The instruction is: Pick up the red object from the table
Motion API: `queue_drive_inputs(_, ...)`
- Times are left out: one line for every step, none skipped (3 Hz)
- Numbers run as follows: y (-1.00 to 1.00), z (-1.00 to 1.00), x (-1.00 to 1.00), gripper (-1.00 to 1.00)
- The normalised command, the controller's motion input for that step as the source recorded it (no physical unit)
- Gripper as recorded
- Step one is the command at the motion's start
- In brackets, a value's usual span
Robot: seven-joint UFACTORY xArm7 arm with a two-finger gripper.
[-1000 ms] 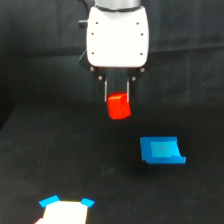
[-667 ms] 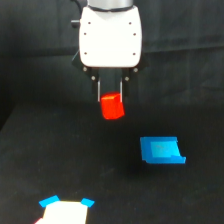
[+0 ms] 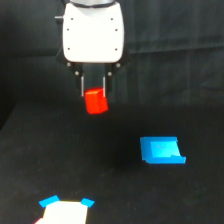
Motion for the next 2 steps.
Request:
queue_drive_inputs(-0.78, 0.48, 0.82, -1.00)
queue_drive_inputs(-0.57, 0.29, 0.87, -0.85)
